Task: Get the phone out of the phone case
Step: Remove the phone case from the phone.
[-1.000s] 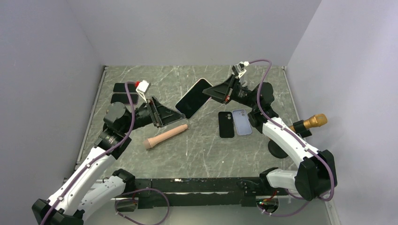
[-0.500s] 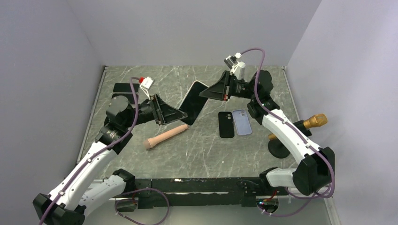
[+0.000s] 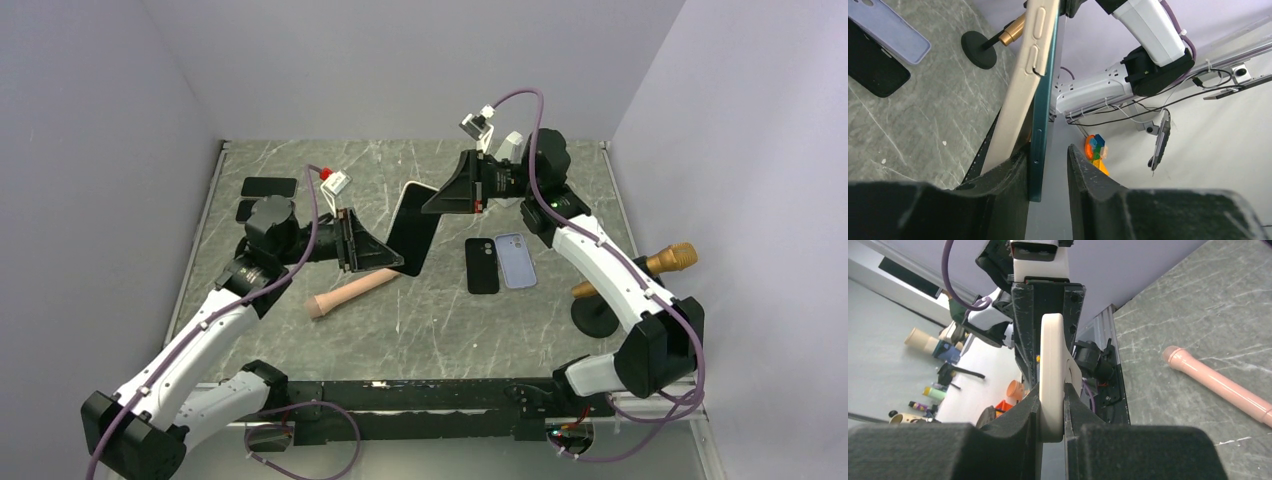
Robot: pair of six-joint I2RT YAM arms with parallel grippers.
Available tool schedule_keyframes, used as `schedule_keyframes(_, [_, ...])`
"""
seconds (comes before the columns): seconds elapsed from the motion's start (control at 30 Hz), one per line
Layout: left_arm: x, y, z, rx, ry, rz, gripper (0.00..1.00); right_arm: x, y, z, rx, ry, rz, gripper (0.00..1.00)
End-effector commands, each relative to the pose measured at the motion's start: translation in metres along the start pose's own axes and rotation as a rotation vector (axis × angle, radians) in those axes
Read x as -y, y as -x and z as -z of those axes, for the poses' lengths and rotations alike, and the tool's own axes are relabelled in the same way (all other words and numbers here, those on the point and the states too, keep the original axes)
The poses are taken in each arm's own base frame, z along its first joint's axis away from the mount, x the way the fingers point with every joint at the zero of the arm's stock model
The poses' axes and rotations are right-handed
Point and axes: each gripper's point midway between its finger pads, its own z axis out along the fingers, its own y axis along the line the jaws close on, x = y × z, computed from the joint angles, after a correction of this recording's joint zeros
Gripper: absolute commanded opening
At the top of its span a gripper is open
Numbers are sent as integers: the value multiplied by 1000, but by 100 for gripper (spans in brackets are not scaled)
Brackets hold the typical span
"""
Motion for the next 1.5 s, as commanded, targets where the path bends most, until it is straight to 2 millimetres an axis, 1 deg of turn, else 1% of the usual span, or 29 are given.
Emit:
schedule_keyframes(0.0, [18,8,-1,20,-90,-58,32,-27,5,-3,-41,66,117,0])
schedule_keyframes(0.07, [16,8,-2,17,-91,-54,26,-29,4,-5,-51,68,123,0])
schedule_keyframes(0.13, [17,11,-2,33,-94,-67,18,-29,4,-6,-55,58,129,0])
schedule_keyframes(0.2, [19,15,0,76,-89,-89,9,-26,3,-6,-52,43,124,0])
schedule_keyframes(0.27, [20,22,3,145,-75,-113,4,-22,4,-6,-43,23,105,0])
schedule_keyframes(0.3, [21,25,6,181,-69,-123,1,-20,4,-6,-36,13,93,6])
schedule_keyframes(0.37, [20,33,10,256,-45,-133,0,-21,5,-6,-17,7,80,17])
schedule_keyframes(0.5, [21,40,19,340,-14,-138,0,-24,5,-4,30,9,58,55])
schedule_keyframes(0.57, [24,44,23,373,-4,-121,0,-25,7,-3,61,-5,54,70])
schedule_keyframes(0.63, [26,49,28,415,13,-102,0,-23,7,-2,98,-16,48,77])
schedule_keyframes(0.67, [26,52,31,440,23,-86,0,-21,7,-1,121,-21,37,78])
schedule_keyframes(0.77, [24,61,41,532,49,-14,0,-10,5,0,178,-41,-18,79])
schedule_keyframes(0.83, [28,65,48,590,32,29,0,-5,4,0,215,-38,-48,77])
schedule_keyframes(0.87, [29,67,50,612,16,48,0,-3,3,0,232,-25,-79,74])
schedule_keyframes(0.97, [40,71,57,657,-38,81,0,-5,-3,0,246,38,-104,60])
schedule_keyframes(1.03, [44,73,59,668,-49,98,0,-6,-8,-3,236,65,-112,54])
schedule_keyframes(1.07, [45,73,59,670,-52,105,0,-6,-9,-5,231,76,-110,52])
schedule_keyframes(1.27, [43,74,60,690,-84,147,0,-10,-20,-28,197,114,-121,49])
schedule_keyframes(1.47, [37,73,57,691,-117,191,0,-11,-24,-45,176,147,-139,40])
